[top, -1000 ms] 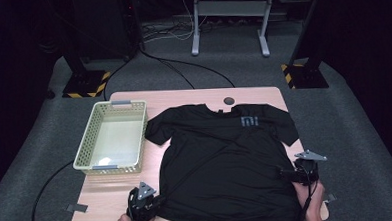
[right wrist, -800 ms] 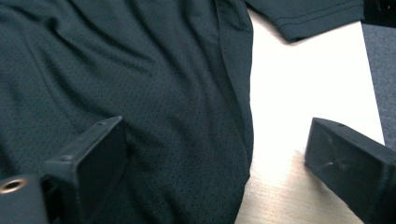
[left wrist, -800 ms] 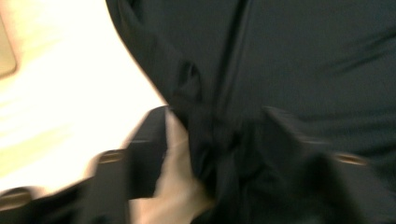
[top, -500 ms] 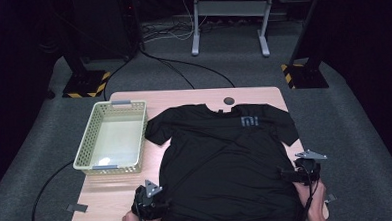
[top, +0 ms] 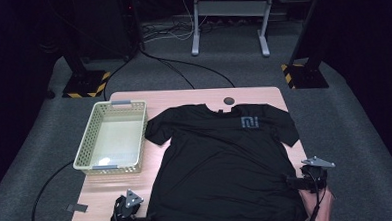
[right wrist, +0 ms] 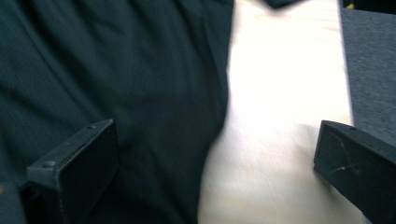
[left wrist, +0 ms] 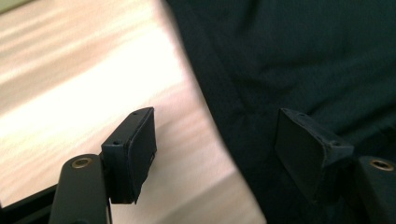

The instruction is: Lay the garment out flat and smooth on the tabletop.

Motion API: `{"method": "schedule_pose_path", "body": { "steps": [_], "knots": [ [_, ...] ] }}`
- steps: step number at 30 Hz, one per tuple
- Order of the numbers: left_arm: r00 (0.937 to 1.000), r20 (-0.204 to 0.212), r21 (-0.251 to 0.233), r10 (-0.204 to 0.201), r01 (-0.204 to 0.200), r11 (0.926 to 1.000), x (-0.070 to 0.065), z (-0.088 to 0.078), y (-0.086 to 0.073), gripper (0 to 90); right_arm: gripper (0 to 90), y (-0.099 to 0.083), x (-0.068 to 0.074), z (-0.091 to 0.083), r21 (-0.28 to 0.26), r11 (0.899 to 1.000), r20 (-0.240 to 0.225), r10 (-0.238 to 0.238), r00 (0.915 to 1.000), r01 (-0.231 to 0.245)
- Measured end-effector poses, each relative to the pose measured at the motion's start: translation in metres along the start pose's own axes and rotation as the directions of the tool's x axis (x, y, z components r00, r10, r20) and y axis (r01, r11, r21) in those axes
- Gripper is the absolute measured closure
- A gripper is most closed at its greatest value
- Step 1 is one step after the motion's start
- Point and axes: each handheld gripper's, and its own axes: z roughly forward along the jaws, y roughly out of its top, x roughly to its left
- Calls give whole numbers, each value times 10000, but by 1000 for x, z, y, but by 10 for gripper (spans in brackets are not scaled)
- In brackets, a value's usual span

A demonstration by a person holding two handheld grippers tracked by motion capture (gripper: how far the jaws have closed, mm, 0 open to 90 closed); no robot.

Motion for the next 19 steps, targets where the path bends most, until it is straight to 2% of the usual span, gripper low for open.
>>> {"method": "schedule_pose_path", "body": {
  "steps": [1,3,5,6,8,9,11,12,14,15,16,18,19],
  "knots": [
    [9999,142,-27,-68,69,10000,2,-2,-2,288,0,-3,-1,-3,-7,10000,25,39,10000,-39],
    [9998,108,-164,-139,141,9998,5,-6,-4,264,0,-8,-4,-8,-143,9997,17,191,9998,-191],
    [9991,32,-683,-415,417,9968,11,-9,-2,237,0,-11,-7,-13,-273,9990,-7,367,9993,-367],
    [9981,-253,-952,-555,528,9941,15,-9,0,215,0,-12,-9,-14,-324,9986,-13,429,9991,-429],
    [9949,-423,-1543,-914,839,9845,28,-4,6,157,0,-14,-9,-15,-438,9979,-64,473,9989,-476],
    [9898,-710,-1733,-1238,1100,9787,35,0,11,131,0,-14,-9,-16,-557,9971,-209,498,9985,-509],
    [9840,-1116,-2097,-1387,1132,9712,45,8,18,129,0,-15,-9,-16,-598,9969,-256,496,9984,-511],
    [9802,-1270,-2124,-1518,1226,9695,52,15,24,124,0,-15,-9,-16,-645,9967,-307,476,9984,-495],
    [9766,-1611,-1872,-1425,1115,9760,59,26,31,64,0,-17,-9,-17,-770,9962,-412,383,9984,-414],
    [9768,-1569,-1746,-1457,1178,9776,61,32,34,39,0,-17,-9,-17,-758,9963,-434,362,9984,-394],
    [9813,-1252,-1617,-1465,1255,9788,65,40,35,14,0,-17,-8,-16,-643,9975,-456,281,9986,-310],
    [9774,-1524,-1992,-1467,1150,9732,65,46,32,0,0,-16,-7,-14,-456,9987,-371,202,9991,-219],
    [9774,-1524,-1992,-1467,1150,9732,65,46,32,0,0,-16,-6,-14,-385,9991,-357,150,9992,-164]
  ]
}}
